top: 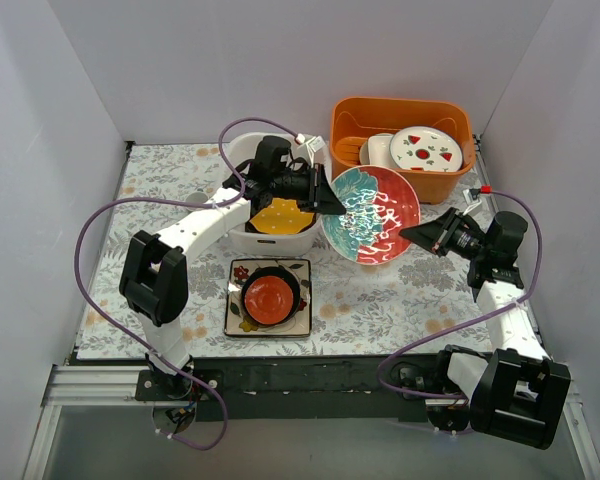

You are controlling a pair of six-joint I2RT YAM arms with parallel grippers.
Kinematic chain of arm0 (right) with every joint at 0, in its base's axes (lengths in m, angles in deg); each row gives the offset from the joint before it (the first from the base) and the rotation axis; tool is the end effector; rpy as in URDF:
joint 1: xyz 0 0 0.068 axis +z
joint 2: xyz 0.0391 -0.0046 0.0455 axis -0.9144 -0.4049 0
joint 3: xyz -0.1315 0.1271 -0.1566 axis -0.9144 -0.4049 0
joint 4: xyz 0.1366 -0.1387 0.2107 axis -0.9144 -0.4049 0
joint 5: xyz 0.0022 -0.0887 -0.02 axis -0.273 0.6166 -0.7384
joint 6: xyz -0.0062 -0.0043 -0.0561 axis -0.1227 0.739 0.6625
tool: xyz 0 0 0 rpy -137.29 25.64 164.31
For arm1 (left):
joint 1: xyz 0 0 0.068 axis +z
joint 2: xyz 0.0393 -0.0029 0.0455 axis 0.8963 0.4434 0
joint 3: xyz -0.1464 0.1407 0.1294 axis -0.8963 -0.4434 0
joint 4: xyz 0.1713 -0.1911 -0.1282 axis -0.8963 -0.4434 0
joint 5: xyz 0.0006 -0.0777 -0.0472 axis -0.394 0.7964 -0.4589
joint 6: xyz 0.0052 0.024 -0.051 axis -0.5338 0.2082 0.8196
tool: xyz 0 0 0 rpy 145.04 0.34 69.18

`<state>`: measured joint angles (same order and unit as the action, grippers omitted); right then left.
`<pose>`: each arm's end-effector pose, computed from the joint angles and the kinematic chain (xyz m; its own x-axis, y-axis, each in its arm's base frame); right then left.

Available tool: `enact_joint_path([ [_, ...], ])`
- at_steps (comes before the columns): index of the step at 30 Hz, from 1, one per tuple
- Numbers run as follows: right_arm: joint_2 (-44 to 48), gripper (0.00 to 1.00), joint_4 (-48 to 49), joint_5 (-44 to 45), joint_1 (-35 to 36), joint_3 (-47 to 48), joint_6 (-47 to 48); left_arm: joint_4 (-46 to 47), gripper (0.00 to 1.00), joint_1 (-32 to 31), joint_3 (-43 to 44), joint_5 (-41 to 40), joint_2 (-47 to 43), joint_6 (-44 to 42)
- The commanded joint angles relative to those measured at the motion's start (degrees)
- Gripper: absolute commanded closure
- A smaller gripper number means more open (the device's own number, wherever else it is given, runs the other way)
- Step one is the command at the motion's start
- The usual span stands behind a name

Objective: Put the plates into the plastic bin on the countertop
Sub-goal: Pick up the plate at the center of the board, then place the plate in the plastic bin.

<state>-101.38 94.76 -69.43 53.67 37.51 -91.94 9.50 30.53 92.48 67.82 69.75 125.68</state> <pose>0.2632 -0.0235 0.2210 -0.6481 0.5321 -0.5448 -0.3392 0.4388 0.8321 0.3537 -0.2645 0.2631 -0.9820 -0.1651 0.0923 -0.1445 0.3401 -0.9292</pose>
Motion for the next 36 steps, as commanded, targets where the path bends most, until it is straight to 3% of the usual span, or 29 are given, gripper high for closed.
enact_joint_path([
  [1,1.1,0.99,9.1,-4.5,0.7,2.8,-3.2,0.4,0.99,-0.3,2.0,0.3,-0.9,-0.7],
  [7,0.9,0.99,9.3,-4.1,0.7,2.5,-3.4,0.4,1.0,-0.3,1.7,0.1,-1.1,-0.7],
  [10,0.4,0.91,9.5,-4.5,0.7,2.4,-3.4,0.3,1.0,-0.3,1.7,-0.3,-1.3,-0.7],
  [13,0.1,0.77,9.7,-4.8,0.7,2.2,-3.3,0.3,1.0,-0.3,1.7,-0.7,-1.6,-0.7],
  [16,0.5,0.54,9.8,-4.6,0.8,1.8,-2.9,0.3,1.0,-0.3,1.7,-1.3,-2.0,-0.8],
  [17,1.1,0.37,9.7,-4.5,0.7,1.7,-2.7,0.3,1.0,-0.3,1.7,-1.5,-2.0,-0.9],
  [20,2.2,0.2,8.4,-3.7,0.8,2.1,-1.0,0.3,1.0,-0.3,1.8,-1.6,-2.4,-0.9],
  [24,2.6,0.13,6.5,-3.5,0.7,2.9,0.8,0.3,1.0,-0.3,2.2,-2.1,-2.4,-0.8],
  [36,2.2,0.1,3.6,-2.3,0.7,3.3,2.4,1.1,1.0,-0.3,2.1,-3.6,-4.6,-0.8],
])
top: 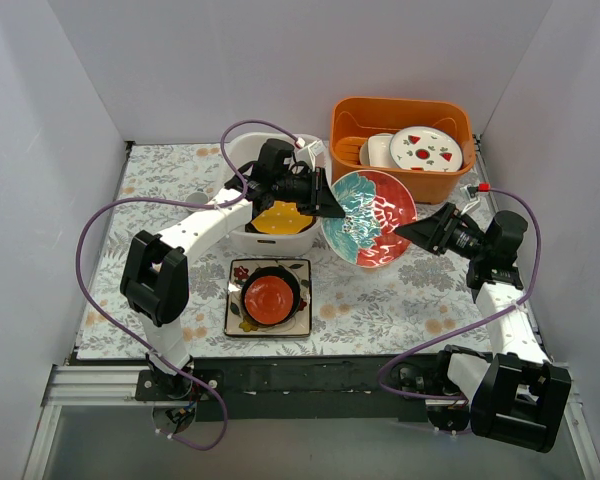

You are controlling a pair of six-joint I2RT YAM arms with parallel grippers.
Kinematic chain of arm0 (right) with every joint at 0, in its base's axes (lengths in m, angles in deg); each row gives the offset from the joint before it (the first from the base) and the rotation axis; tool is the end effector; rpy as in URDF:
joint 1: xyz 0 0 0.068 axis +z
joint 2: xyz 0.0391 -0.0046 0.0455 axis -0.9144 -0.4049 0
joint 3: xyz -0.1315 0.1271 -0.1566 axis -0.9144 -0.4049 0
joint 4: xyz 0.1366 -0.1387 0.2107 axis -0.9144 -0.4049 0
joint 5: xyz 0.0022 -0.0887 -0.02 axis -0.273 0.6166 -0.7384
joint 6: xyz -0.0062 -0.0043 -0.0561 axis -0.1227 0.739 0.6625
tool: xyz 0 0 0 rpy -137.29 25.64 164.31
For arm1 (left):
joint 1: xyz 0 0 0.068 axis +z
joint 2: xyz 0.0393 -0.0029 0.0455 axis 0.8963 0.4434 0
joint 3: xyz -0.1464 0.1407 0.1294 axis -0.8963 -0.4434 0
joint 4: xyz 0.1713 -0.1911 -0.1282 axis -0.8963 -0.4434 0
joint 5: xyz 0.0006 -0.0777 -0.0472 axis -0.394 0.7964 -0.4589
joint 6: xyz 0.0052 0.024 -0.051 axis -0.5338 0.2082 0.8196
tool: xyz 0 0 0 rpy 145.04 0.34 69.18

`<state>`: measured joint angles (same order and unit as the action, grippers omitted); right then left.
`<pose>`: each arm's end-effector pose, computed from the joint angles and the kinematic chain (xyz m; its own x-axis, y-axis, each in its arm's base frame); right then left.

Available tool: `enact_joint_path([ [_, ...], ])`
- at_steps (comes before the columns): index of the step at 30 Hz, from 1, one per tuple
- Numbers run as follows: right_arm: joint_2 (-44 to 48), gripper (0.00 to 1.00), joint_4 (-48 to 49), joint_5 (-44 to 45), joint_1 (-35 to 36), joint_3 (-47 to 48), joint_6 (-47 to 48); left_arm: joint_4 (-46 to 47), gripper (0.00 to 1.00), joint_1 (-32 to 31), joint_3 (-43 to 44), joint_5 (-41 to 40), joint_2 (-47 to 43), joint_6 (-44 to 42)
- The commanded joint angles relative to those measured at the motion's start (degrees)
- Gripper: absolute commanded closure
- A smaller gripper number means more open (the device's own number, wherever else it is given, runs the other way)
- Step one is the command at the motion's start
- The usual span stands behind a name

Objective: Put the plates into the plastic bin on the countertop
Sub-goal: Place the plate in the plastic bin.

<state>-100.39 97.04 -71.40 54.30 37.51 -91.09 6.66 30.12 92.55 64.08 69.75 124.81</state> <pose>0.2612 -0.0195 0.2290 -0.6329 0.4933 -0.5967 -0.4149 0.4346 0.7994 0.3519 -0.2648 0.2583 -0.9733 -0.2118 0.0888 -0.1669 0.3863 -0.9072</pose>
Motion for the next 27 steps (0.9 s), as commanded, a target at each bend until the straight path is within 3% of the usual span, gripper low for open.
enact_joint_path([
  [1,1.0,0.1,0.9,-0.4,0.1,3.6,1.8,4.3,1.0,0.2,1.9,0.1,-4.9,0.3],
  [18,0.1,0.1,0.5,-0.1,0.0,3.1,2.3,6.6,1.0,1.3,1.1,0.5,-7.1,1.6],
  [27,-0.1,0.1,0.8,-0.5,0.0,2.4,2.2,14.1,1.0,4.9,-4.0,4.2,-10.5,6.3],
])
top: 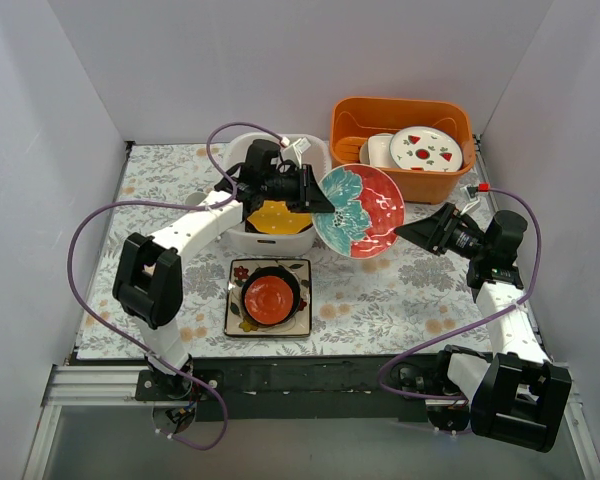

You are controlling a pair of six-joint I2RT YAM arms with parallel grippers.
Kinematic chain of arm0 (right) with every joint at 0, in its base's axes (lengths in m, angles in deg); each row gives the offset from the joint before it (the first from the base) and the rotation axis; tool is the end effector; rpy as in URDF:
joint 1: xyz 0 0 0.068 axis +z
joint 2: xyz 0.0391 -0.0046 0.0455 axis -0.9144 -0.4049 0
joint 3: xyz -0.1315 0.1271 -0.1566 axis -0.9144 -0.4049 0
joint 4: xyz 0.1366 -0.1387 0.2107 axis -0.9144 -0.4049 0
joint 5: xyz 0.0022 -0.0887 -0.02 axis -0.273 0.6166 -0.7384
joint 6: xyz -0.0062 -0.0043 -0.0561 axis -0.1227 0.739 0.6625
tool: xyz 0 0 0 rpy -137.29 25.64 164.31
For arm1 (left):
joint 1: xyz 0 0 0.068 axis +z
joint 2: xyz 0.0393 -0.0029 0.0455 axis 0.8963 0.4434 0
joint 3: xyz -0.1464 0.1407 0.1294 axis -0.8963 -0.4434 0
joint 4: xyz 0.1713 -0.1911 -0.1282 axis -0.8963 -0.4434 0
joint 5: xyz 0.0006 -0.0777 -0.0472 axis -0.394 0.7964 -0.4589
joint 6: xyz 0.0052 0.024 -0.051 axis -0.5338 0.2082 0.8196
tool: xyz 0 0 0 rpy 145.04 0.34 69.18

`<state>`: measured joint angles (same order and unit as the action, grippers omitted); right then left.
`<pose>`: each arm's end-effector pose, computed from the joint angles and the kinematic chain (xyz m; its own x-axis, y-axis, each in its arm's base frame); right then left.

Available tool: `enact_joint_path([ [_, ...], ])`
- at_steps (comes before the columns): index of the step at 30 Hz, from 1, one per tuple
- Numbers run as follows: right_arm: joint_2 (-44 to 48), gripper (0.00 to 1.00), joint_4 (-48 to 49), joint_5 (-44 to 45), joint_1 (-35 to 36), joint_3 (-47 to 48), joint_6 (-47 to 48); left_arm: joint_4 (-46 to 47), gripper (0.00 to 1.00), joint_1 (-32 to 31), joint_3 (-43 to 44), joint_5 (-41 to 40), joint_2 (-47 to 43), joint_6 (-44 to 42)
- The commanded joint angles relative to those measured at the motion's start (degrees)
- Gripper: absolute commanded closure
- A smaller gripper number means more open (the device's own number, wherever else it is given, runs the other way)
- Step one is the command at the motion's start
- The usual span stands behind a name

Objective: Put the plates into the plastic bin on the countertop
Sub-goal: Place the plate in the plastic bin.

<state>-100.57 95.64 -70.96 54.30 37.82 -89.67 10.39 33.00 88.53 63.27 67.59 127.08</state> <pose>0.2618 -0.0197 0.2279 -0.6321 0.4892 -0.6009 -0.4097 0.4472 0.7951 0.3588 -0.2428 0.2539 -0.9535 -0.2855 0.0971 -0.1993 0.3550 -0.9134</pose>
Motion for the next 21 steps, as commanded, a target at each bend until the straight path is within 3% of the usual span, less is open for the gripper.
enact_joint_path([
  [1,0.0,0.1,2.1,-0.9,0.0,2.1,0.8,11.1,1.0,2.4,-0.4,5.6,-8.9,4.6],
  [21,0.1,0.1,1.9,-0.8,0.1,1.4,1.0,14.3,1.0,12.2,-6.9,7.9,-14.9,6.5],
])
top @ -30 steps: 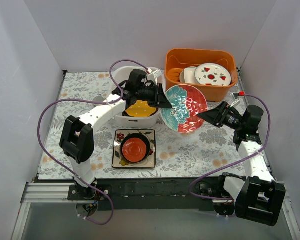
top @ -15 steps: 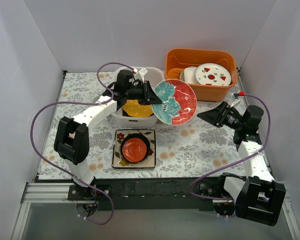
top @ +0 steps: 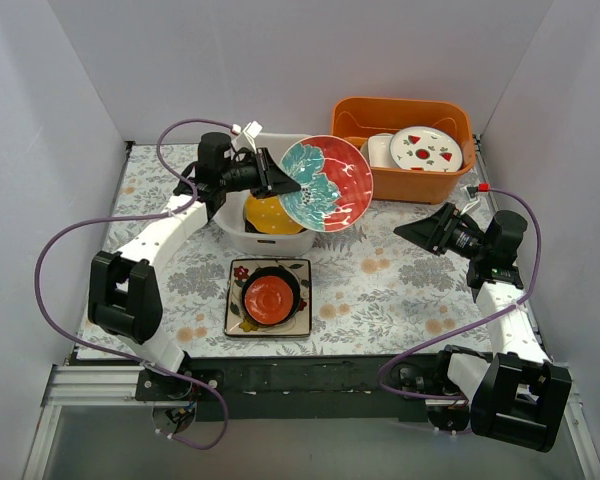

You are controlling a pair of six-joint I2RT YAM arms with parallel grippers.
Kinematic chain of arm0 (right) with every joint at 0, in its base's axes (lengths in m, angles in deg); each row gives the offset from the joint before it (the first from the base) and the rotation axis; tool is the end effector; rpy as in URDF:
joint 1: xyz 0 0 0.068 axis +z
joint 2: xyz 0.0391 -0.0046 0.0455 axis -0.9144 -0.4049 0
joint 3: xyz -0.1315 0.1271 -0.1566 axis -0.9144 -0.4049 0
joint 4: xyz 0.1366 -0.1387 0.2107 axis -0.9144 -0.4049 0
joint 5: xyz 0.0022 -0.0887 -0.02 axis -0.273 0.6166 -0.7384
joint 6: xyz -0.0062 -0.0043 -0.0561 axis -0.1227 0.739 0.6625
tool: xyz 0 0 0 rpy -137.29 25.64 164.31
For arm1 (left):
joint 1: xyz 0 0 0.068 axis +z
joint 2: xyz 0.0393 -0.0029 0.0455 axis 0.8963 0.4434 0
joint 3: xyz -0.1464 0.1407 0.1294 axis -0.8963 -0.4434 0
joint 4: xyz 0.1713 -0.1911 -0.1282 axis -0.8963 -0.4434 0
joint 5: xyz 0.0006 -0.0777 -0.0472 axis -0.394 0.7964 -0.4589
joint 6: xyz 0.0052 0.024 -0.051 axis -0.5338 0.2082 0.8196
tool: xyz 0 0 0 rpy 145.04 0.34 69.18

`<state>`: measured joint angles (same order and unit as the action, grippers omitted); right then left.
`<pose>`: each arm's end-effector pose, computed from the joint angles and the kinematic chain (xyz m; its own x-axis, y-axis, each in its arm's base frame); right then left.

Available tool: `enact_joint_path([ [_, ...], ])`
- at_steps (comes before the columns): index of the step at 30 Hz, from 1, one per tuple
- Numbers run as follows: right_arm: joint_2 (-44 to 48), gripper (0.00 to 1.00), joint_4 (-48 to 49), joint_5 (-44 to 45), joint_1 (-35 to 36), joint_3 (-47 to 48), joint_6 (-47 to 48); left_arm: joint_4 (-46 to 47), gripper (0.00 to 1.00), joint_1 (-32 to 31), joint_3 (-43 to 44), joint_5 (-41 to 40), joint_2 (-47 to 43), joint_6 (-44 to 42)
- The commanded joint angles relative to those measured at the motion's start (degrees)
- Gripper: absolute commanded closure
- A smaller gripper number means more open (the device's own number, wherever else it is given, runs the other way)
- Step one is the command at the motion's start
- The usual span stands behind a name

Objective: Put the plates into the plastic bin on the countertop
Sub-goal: Place the plate in the plastic bin.

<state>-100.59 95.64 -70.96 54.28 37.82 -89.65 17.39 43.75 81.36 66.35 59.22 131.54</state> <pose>0.2619 -0.0198 0.2279 -0.6320 0.4894 -0.6009 -0.4095 0.4474 0.7950 0.3716 -0.1638 0.2779 -0.8985 -0.4297 0.0895 -0.2007 0.2208 -0.9544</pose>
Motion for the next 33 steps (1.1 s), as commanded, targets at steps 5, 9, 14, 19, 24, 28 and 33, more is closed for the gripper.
enact_joint_path([
  [5,0.1,0.1,1.8,-0.7,0.1,1.2,1.2,8.1,1.0,3.5,-1.0,5.1,-7.7,2.7],
  [9,0.2,0.1,1.6,-0.7,0.1,1.1,1.4,8.3,1.0,5.0,-1.6,5.1,-8.4,2.9],
  [14,0.0,0.1,1.4,-0.7,0.1,1.1,1.6,8.5,1.0,7.3,-2.5,5.1,-9.5,3.2],
  [19,-0.1,0.1,1.3,-0.6,0.1,1.0,1.7,9.6,1.0,9.3,-4.0,5.3,-10.4,4.1],
  [24,-0.3,0.09,1.3,-0.6,0.1,0.9,1.8,10.3,1.0,11.2,-4.9,5.4,-11.0,5.0],
  [28,-0.3,0.1,1.2,-0.6,0.1,0.8,1.9,11.1,1.0,12.7,-5.7,5.3,-11.7,5.7],
  [33,-0.3,0.1,1.2,-0.6,0.1,0.8,1.9,11.3,1.0,14.6,-5.8,5.8,-12.0,6.3],
])
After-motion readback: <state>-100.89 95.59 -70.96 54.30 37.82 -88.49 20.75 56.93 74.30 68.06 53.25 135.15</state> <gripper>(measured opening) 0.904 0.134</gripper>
